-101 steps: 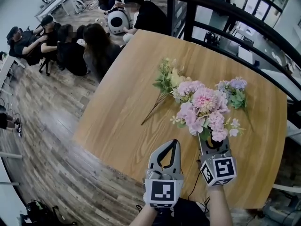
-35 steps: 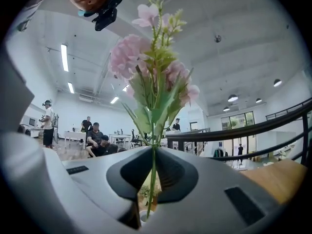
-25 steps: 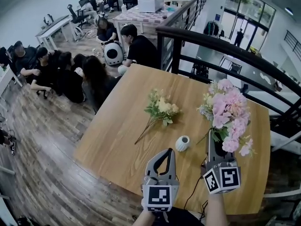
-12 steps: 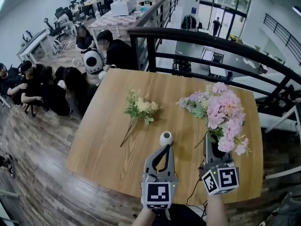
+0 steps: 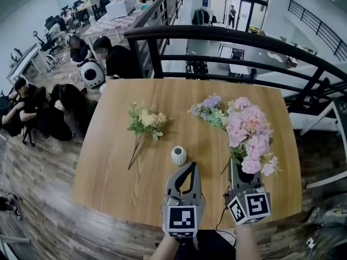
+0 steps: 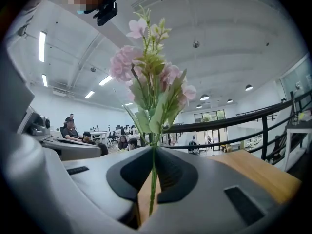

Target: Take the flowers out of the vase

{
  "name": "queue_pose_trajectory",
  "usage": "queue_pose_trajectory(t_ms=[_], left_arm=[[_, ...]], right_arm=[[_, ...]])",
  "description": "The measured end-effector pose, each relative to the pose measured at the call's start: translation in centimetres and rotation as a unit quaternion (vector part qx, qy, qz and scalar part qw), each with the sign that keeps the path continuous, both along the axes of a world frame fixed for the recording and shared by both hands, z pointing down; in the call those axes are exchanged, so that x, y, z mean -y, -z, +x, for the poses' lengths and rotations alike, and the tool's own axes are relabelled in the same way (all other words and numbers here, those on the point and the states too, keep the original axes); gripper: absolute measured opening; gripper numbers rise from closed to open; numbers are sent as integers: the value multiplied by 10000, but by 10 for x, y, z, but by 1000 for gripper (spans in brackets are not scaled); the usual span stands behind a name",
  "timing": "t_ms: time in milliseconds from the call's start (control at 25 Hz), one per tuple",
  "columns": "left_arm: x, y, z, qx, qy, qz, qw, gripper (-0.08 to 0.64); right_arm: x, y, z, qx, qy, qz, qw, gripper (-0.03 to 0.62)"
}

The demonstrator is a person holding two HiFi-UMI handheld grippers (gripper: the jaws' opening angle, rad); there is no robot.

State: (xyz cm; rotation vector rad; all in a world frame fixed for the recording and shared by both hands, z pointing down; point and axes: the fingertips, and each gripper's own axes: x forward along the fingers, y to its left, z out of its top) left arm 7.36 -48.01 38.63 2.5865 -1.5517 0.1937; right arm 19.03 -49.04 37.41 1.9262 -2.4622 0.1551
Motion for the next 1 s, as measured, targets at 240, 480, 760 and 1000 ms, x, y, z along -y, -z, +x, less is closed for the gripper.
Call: queue_pose_trajectory(t_ms=[240,480,760,1000], left_arm=[[3,-4,13,23,-153,-8,9999,34],[5,-9,18,42,-186,-131,9997,34],[7,-13,19,71,-141,-38,9999,34],[4,-12,20,55,-109,-129,9998,34]], right_arm=[[-8,-18,10,148,-135,-164,9997,31],[-12,-26,17,203,-207,-275,9992,29],[-15,-34,17,221,-187,-362,9989,28],[-17,-33,15,232,-127,-386,9989,28]])
